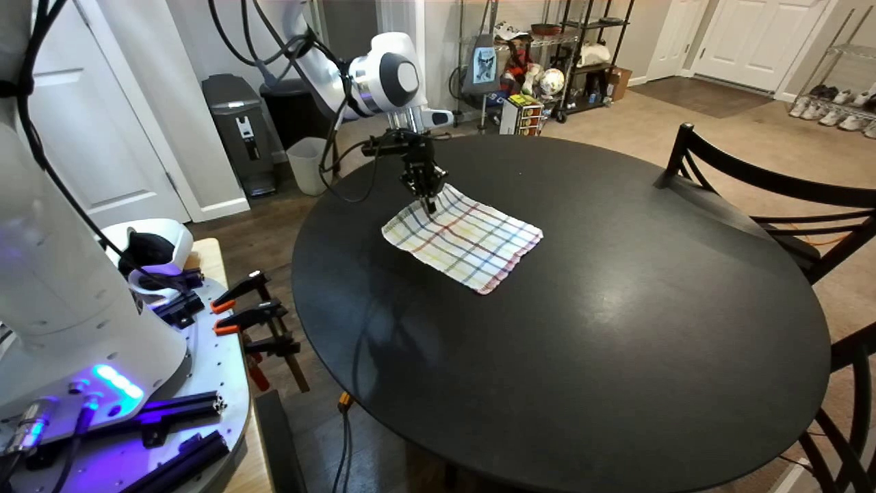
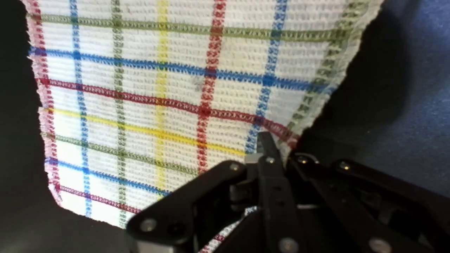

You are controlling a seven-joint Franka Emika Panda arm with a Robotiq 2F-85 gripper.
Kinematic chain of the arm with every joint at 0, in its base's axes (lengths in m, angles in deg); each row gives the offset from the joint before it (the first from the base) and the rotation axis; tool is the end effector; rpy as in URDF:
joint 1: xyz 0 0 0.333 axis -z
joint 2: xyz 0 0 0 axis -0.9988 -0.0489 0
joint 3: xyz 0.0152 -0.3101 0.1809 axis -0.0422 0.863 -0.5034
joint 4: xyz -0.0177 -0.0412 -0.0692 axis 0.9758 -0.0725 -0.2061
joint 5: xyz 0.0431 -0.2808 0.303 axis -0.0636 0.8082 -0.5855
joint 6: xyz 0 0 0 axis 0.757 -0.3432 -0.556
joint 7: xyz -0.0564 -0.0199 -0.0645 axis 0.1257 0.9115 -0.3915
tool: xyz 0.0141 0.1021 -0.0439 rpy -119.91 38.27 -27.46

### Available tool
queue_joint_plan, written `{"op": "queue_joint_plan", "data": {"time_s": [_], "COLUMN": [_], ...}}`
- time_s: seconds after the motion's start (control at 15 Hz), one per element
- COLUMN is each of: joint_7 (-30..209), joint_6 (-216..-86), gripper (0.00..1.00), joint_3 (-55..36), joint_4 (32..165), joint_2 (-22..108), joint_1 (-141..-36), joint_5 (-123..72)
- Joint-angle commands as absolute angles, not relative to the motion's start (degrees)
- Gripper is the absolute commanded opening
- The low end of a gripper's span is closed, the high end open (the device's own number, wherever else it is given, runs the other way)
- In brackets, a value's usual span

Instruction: Fold the cloth on the table

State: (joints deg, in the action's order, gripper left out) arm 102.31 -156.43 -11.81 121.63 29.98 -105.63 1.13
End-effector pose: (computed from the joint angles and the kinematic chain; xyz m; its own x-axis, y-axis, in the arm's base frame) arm 0.5997 0.1747 0.1945 0.9222 0.3804 -0.0695 0.3810 -0.8634 0.3307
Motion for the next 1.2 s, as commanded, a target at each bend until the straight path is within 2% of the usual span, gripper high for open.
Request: {"op": "queue_joint_plan", "data": {"time_s": [0.0, 1.13], "joint_7": [101.77, 90.64], "joint_6": [-157.13, -160.27], "gripper": [0.01, 0.01], "joint_3": [-13.20, -17.15], "joint_4": [123.03, 121.40], "joint_2": [32.04, 35.58], "joint_1": [-104.57, -93.40], "joint_5": [-1.73, -24.02]}}
